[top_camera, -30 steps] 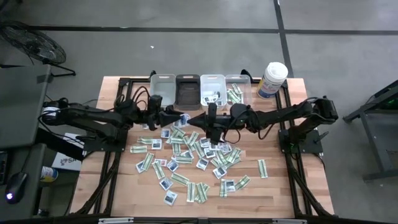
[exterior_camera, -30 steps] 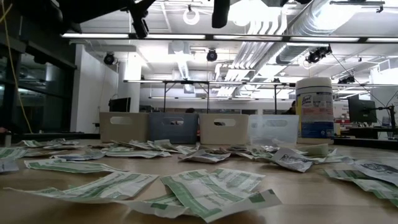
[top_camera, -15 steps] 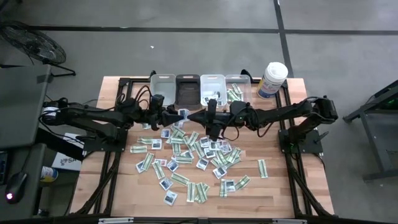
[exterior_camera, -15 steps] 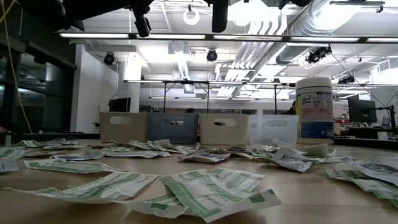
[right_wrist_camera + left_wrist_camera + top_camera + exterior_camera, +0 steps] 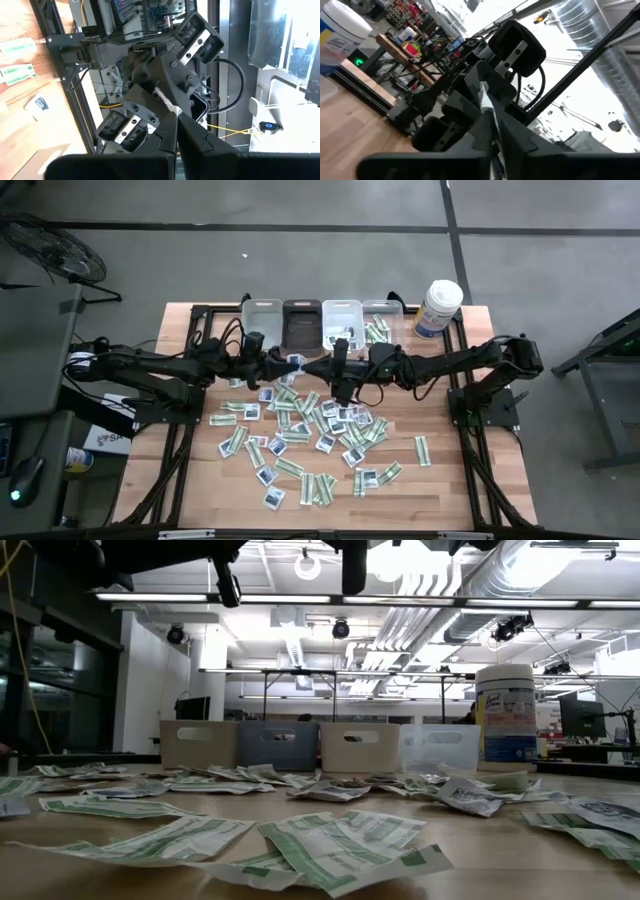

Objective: Pick & Place First Aid Supplies
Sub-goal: Put the blue alcohol pad into the black bin, then put the green bandage into the transparent bin

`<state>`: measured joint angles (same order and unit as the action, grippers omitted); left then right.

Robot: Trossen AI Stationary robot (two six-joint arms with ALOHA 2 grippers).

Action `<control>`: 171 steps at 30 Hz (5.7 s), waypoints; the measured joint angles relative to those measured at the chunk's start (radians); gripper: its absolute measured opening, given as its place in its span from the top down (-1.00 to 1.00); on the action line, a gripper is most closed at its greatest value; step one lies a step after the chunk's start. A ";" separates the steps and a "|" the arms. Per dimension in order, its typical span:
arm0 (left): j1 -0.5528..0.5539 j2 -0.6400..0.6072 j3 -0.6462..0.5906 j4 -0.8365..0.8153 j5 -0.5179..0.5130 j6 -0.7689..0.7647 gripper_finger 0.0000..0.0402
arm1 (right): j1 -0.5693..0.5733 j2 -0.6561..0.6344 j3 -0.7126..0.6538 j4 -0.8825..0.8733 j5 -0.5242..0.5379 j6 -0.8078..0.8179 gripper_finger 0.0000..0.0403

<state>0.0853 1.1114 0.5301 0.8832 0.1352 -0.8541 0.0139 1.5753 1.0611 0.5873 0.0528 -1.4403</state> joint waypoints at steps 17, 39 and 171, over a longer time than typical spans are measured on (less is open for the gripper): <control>0.000 0.000 0.000 0.005 -0.011 0.039 0.99 | 0.001 0.000 0.000 0.001 0.088 0.234 0.53; 0.447 0.136 -0.001 -0.314 0.275 0.177 1.00 | 0.061 -0.013 -0.001 0.001 1.094 0.658 0.19; -0.643 -0.819 -0.169 -1.110 -0.614 0.693 0.14 | 0.588 -0.061 -0.309 -1.434 -0.097 3.433 0.19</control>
<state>-0.5573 0.2920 0.3614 -0.2272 -0.4789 -0.1612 0.6022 1.5147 0.7521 -0.8467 -0.0437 1.9926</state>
